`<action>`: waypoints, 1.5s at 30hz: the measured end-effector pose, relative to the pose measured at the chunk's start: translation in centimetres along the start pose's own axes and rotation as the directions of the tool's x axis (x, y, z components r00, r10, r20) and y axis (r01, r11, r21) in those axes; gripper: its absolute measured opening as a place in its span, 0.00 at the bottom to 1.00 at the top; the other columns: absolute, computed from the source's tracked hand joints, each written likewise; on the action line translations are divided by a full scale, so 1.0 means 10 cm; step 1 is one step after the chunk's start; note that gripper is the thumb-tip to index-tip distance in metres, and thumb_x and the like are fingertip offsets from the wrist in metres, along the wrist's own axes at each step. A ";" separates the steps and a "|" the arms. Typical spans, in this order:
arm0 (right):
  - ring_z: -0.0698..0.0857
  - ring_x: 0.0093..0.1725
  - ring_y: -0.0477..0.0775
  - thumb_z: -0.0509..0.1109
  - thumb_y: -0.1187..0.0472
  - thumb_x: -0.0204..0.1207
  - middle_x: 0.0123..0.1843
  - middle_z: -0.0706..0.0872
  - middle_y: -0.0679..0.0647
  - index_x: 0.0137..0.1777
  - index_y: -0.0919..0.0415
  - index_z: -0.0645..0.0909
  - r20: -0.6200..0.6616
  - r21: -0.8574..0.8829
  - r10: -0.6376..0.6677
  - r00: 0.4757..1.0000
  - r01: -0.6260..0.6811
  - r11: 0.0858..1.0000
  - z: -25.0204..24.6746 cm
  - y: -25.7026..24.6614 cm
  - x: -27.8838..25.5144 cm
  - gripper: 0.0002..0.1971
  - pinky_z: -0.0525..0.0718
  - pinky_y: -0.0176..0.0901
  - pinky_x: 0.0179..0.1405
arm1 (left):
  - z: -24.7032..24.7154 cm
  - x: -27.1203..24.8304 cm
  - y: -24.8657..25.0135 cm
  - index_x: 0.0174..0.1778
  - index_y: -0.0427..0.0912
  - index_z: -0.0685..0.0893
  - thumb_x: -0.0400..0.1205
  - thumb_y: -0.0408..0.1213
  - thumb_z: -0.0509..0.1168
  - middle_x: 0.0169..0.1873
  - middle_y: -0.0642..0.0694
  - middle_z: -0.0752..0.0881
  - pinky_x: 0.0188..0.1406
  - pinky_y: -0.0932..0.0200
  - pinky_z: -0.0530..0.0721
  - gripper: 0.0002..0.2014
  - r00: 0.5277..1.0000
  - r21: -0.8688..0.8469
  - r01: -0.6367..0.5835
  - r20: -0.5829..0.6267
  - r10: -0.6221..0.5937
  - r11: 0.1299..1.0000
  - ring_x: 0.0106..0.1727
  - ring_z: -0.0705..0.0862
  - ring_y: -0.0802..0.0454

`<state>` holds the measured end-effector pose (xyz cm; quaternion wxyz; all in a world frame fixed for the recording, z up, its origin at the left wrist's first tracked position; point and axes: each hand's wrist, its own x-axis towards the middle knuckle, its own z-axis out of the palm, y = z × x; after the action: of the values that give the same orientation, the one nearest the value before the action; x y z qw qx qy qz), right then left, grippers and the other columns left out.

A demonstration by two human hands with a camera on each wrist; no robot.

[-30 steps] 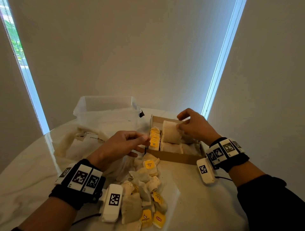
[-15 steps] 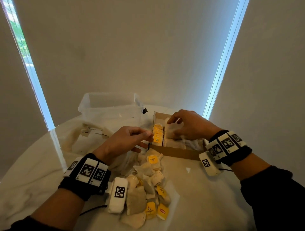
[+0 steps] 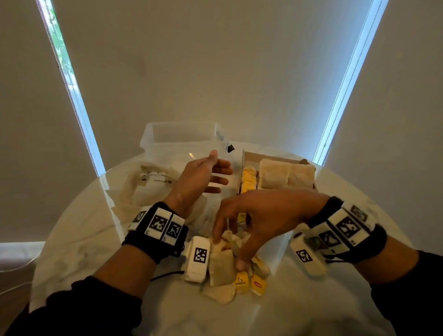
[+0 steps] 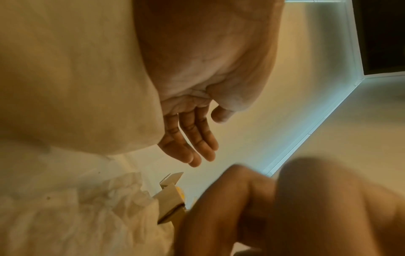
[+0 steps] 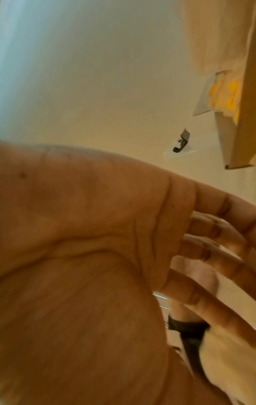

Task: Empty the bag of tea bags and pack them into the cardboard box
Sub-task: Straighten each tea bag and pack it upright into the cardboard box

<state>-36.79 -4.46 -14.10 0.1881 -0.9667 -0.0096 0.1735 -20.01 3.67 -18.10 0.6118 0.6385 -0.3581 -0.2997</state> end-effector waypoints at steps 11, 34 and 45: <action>0.80 0.68 0.36 0.79 0.27 0.70 0.72 0.79 0.32 0.71 0.28 0.80 -0.192 0.081 0.213 0.958 -0.200 0.976 -0.15 0.12 -0.15 0.29 0.83 0.45 0.69 | 0.01 0.01 0.02 0.60 0.45 0.92 0.96 0.55 0.51 0.50 0.50 0.96 0.52 0.51 0.90 0.26 1.000 -0.045 0.000 -0.026 -0.001 0.999 0.51 0.94 0.49; 0.95 0.52 0.61 0.81 0.41 0.77 0.54 0.95 0.49 0.61 0.42 0.92 -0.664 0.593 0.388 0.639 0.133 0.794 0.13 0.48 -0.06 0.15 0.97 0.58 0.51 | 0.05 -0.07 0.05 0.64 0.46 0.92 0.85 0.72 0.61 0.54 0.47 0.96 0.52 0.48 0.94 0.33 0.975 0.022 0.056 0.215 -0.059 0.998 0.53 0.96 0.43; 0.93 0.44 0.45 0.66 0.32 0.83 0.52 0.95 0.50 0.62 0.52 0.90 -0.622 0.779 0.624 0.473 0.287 0.558 0.15 0.57 0.01 0.26 0.91 0.42 0.43 | 0.03 -0.03 -0.06 0.66 0.35 0.87 0.85 0.40 0.75 0.55 0.39 0.96 0.55 0.50 0.94 0.16 0.969 -0.061 -0.071 0.232 0.083 0.996 0.57 0.95 0.40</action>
<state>-37.49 -9.16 -17.51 0.5621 -0.7051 0.2781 -0.3309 -20.35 3.74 -18.68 0.5929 0.5680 -0.4443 -0.3584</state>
